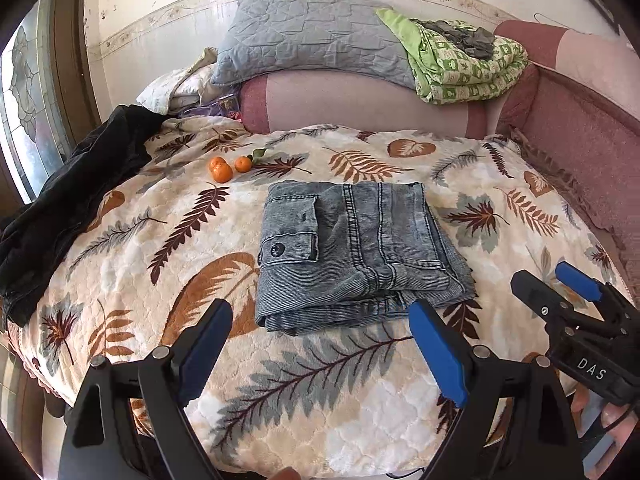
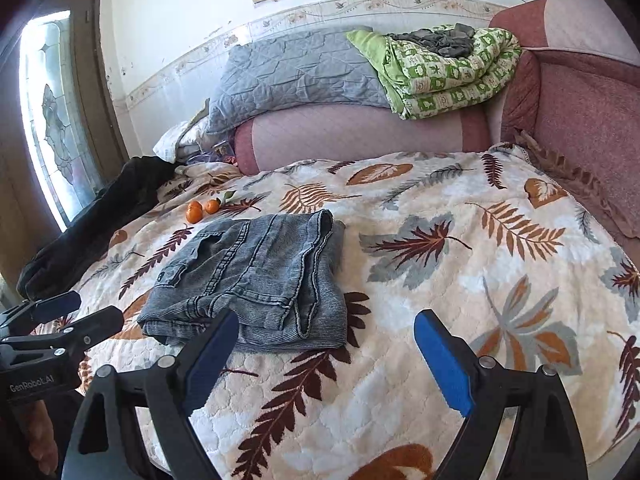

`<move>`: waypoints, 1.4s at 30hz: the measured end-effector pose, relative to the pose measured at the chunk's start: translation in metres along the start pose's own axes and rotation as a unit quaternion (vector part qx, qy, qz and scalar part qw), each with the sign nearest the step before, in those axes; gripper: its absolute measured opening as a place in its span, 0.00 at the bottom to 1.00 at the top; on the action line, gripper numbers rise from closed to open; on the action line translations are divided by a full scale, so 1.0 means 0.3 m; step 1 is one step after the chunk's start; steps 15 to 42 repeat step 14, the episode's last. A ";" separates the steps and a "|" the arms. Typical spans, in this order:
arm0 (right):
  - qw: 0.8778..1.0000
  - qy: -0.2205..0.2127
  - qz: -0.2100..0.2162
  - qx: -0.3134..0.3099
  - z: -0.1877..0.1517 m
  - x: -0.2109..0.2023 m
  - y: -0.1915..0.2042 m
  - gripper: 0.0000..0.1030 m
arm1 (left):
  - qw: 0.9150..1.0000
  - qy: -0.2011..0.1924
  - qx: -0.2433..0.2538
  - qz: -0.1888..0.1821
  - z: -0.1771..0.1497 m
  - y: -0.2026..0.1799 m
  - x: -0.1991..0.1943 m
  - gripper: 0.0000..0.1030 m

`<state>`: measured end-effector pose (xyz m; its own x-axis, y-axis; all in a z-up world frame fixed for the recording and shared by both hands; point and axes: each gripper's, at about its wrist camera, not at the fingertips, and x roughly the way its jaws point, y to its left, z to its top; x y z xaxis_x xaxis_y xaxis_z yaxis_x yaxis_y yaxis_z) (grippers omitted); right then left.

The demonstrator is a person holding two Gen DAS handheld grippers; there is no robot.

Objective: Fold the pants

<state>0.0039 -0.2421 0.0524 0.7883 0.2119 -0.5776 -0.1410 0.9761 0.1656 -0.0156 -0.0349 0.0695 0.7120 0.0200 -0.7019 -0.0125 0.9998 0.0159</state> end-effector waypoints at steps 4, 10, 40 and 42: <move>1.000 -0.005 0.001 0.005 0.000 -0.018 -0.016 0.89 | 1.000 0.008 -0.009 -0.003 0.004 -0.017 0.005 0.94; 1.000 -0.005 0.001 0.014 -0.001 -0.023 -0.036 0.89 | 0.999 0.008 -0.021 -0.041 0.007 -0.019 0.013 0.99; 1.000 -0.002 -0.002 0.015 -0.003 -0.017 -0.034 0.89 | 0.999 0.009 -0.027 -0.035 0.012 -0.009 0.028 0.99; 1.000 -0.002 -0.002 0.015 -0.003 -0.017 -0.034 0.89 | 0.999 0.009 -0.027 -0.035 0.012 -0.009 0.028 0.99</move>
